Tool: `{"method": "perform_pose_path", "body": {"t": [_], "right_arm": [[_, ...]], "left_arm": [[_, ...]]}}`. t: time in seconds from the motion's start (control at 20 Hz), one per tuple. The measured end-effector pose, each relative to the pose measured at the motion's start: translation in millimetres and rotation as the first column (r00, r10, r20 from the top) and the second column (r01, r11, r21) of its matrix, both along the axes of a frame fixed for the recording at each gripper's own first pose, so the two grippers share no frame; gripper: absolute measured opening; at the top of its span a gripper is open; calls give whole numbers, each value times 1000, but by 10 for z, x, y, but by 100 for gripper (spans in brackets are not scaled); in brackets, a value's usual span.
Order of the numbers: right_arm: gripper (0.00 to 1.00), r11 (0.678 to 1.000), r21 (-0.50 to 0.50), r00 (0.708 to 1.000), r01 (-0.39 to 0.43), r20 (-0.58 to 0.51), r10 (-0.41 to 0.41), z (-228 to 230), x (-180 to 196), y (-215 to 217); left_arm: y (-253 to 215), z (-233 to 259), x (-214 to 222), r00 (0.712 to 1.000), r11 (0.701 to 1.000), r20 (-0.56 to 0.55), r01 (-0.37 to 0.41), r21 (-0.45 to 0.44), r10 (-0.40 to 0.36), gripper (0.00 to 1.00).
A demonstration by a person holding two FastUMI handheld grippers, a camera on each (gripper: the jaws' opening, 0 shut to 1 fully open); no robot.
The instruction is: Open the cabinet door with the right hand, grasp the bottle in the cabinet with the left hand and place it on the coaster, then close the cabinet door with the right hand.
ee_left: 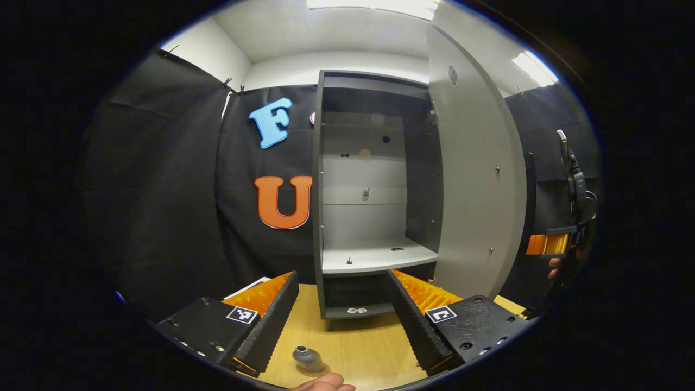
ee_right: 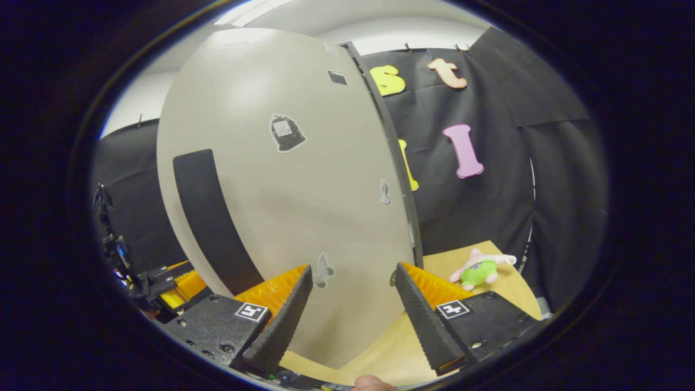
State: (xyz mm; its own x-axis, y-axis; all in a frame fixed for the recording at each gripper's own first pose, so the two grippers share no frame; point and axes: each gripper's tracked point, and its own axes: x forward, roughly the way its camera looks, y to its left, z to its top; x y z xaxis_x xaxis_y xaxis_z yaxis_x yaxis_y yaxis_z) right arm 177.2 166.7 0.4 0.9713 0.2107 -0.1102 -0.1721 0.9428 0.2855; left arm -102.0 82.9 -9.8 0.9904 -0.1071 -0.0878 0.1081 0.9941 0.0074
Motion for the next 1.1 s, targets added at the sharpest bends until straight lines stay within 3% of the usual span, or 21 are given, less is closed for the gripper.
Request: {"method": "perform_pose_path", "body": {"t": [0.4, 0.8, 0.85, 0.95, 1.0, 1.1], "right_arm": [[98, 996, 38, 996, -83, -32, 85, -66, 216, 387], [99, 988, 11, 987, -151, -44, 151, -111, 384, 675], [94, 987, 7, 986, -162, -43, 162, -100, 422, 708], [99, 985, -3, 984, -174, -42, 174, -82, 492, 745], [94, 984, -6, 983, -178, -42, 177, -72, 507, 758], [99, 982, -4, 982, -186, -41, 186, -74, 479, 759]], "left_arm": [[359, -4, -165, 996, 996, -12, -90, 6, 90, 96], [643, -30, -309, 988, 988, -17, -154, 16, 154, 96], [684, -23, -335, 986, 986, -16, -165, 17, 165, 96], [770, -16, -391, 982, 982, -14, -189, 19, 190, 96], [807, -17, -420, 980, 980, -14, -199, 19, 200, 96], [870, -29, -452, 975, 975, -15, -220, 21, 220, 96]]}}
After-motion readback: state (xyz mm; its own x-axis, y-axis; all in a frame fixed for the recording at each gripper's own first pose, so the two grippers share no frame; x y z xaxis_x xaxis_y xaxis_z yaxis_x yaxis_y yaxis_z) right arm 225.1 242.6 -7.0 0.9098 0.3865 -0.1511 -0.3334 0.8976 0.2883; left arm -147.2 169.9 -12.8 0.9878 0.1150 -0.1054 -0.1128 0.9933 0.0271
